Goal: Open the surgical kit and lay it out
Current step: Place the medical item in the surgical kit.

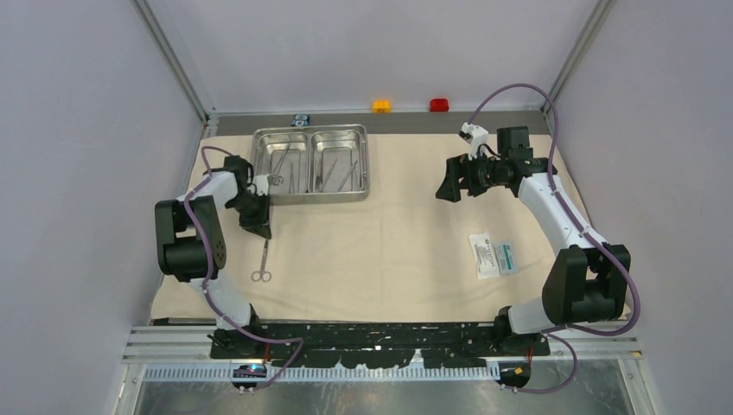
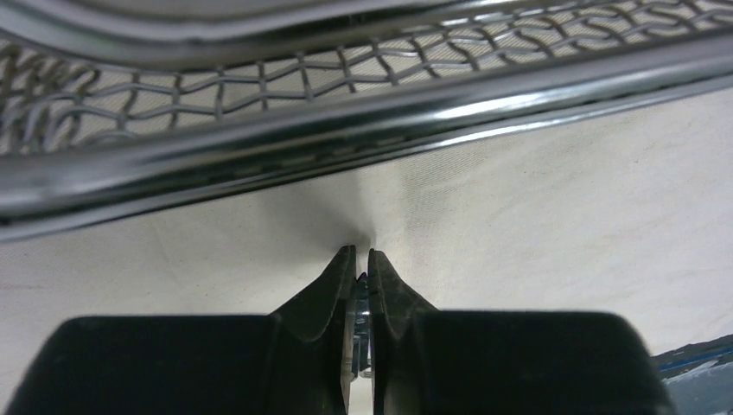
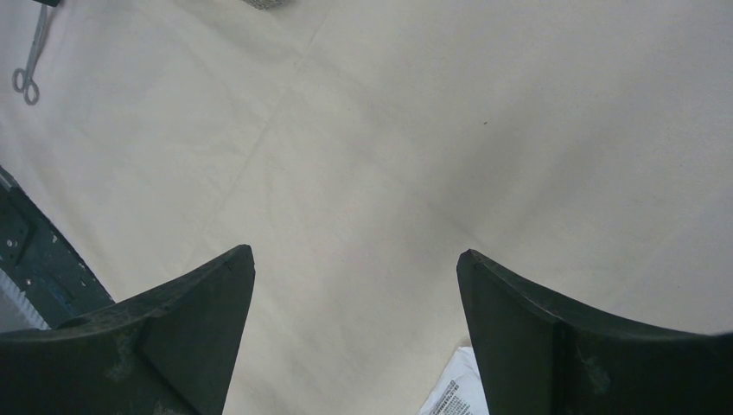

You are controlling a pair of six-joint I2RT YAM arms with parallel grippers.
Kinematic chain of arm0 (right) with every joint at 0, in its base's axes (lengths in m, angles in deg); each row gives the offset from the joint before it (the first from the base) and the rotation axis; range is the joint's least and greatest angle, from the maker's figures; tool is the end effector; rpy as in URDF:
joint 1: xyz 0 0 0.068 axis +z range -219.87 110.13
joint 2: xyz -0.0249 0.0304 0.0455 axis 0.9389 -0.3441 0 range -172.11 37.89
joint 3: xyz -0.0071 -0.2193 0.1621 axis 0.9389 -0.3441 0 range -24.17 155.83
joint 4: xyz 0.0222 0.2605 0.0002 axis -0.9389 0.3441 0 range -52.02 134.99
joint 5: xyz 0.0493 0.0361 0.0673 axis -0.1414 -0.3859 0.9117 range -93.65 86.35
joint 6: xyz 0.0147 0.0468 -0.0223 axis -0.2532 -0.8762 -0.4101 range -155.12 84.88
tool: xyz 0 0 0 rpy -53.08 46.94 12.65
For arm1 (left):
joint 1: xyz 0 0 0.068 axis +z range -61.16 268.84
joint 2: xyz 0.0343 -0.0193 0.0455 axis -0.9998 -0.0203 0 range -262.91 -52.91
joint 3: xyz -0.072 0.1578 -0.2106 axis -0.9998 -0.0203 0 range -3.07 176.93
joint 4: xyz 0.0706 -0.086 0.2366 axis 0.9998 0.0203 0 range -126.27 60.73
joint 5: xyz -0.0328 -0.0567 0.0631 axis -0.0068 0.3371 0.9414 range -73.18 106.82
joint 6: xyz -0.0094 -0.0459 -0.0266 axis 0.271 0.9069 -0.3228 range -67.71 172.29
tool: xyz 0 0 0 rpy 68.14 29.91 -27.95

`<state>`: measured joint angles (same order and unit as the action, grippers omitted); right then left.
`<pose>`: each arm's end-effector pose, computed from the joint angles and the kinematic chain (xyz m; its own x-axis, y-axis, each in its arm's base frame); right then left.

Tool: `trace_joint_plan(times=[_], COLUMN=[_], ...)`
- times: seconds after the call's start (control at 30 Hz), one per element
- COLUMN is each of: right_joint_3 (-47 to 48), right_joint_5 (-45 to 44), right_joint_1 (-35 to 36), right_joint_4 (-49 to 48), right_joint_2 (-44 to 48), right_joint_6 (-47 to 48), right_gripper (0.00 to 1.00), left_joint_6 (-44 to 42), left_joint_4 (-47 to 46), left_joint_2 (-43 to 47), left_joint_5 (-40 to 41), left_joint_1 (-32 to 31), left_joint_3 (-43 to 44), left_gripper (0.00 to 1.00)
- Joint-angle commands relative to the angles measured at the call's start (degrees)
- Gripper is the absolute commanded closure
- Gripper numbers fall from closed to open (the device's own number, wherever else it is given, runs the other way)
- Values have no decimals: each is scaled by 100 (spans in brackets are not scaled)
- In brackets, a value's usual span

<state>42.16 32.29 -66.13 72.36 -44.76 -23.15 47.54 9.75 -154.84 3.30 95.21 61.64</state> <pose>0.3013 0.0406 0.2845 -0.6674 -0.2118 -0.7139 -0.5748 0.7561 0.3130 0.3177 0.0271 0.1635 -0.9902 -0.0296 -0.1365 0.0014 0.9751 -0.2216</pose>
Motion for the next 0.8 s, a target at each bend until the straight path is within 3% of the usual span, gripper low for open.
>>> trace_joint_plan(times=[0.0,0.47,0.77], right_joint_3=[258,270,284], right_joint_5=[114,97,132], right_joint_1=[-14,-14,-14], right_joint_4=[-53,-18,-10], right_joint_2=[30,30,4], right_joint_6=[95,104,102], right_gripper=[9,9,9], left_joint_6=[23,-10,-75], left_joint_4=[-93,-85,-401], left_joint_2=[9,272,1101], left_joint_5=[-72,62,199], left_joint_1=[61,103,101], left_joint_3=[75,269,1138], left_gripper=[86,71,43])
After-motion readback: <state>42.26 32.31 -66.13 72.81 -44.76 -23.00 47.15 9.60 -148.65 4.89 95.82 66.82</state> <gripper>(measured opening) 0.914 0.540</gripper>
